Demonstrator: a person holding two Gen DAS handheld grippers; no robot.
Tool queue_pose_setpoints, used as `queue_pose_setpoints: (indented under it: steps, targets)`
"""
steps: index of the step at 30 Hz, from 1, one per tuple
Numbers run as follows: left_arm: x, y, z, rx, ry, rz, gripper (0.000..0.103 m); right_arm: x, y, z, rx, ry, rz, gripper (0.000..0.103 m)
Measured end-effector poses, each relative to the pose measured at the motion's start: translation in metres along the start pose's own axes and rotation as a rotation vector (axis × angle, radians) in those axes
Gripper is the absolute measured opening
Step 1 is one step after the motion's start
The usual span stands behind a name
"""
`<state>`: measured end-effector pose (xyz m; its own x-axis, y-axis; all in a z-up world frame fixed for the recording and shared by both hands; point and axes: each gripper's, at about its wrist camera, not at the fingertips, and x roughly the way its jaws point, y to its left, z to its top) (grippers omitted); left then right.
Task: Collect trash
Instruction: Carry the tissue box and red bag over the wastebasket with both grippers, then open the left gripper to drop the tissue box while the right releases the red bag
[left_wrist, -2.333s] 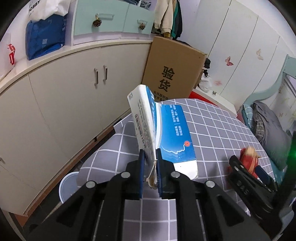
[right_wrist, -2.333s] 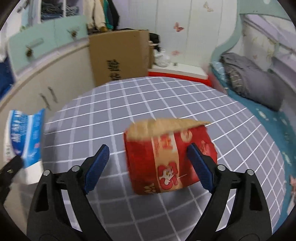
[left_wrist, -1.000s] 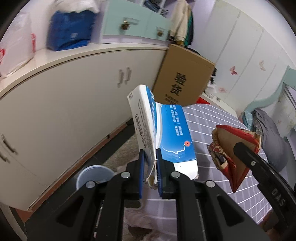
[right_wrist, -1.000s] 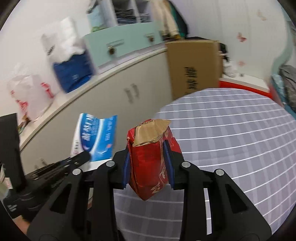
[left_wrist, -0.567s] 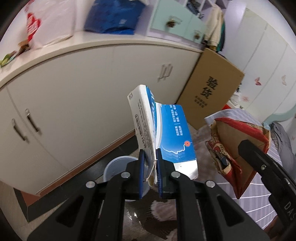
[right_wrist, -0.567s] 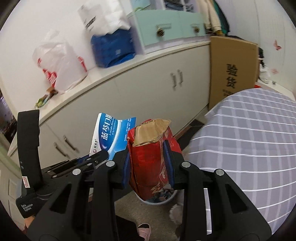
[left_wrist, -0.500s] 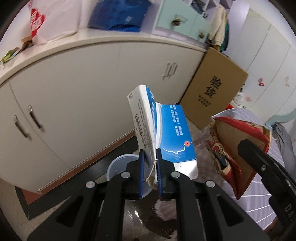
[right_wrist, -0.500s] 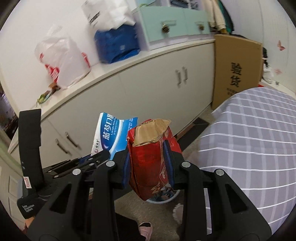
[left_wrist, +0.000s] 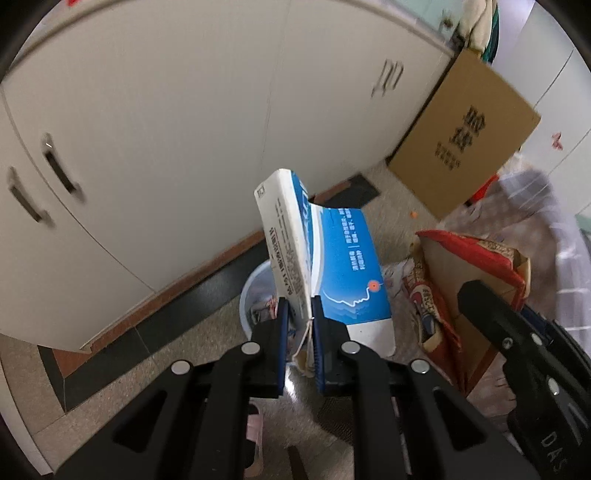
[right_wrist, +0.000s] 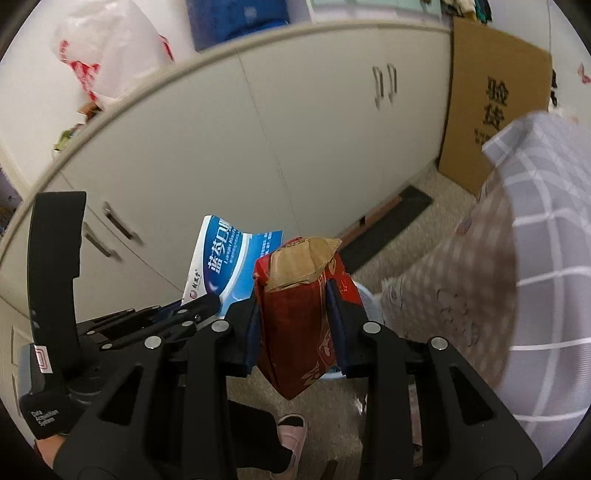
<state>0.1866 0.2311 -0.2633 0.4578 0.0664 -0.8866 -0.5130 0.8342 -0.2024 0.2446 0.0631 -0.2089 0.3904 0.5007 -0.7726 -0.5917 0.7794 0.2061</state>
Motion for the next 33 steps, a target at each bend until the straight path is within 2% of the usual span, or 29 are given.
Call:
queue_pose_setpoints:
  steps: [10,16,18,19,20,23,28,33]
  targets:
    - [0.089,-0.011,-0.003,0.048,0.182,0.018,0.012,0.056,-0.033,-0.016,0.064,0.066,-0.068,0.032]
    - [0.112,-0.024,0.01,0.062,0.215,-0.019,0.014,0.069,-0.053,-0.019,0.116,0.038,-0.089,0.032]
    - [0.117,-0.029,0.014,0.071,0.218,-0.039,0.027,0.069,-0.057,-0.018,0.12,0.017,-0.099,0.032]
    - [0.116,-0.029,0.016,0.071,0.212,-0.046,0.043,0.069,-0.059,-0.018,0.122,0.012,-0.099,0.032]
    - [0.115,-0.03,0.018,0.071,0.203,-0.045,0.053,0.069,-0.061,-0.018,0.129,0.008,-0.101,0.032]
    - [0.109,-0.028,0.019,0.082,0.186,-0.043,0.057,0.07,-0.067,-0.017,0.15,0.014,-0.092,0.032]
    - [0.108,-0.025,0.019,0.081,0.187,-0.026,0.058,0.072,-0.07,-0.016,0.172,0.024,-0.076,0.033]
    - [0.104,-0.018,0.018,0.081,0.181,-0.04,0.06,0.078,-0.068,-0.016,0.173,0.047,-0.063,0.033]
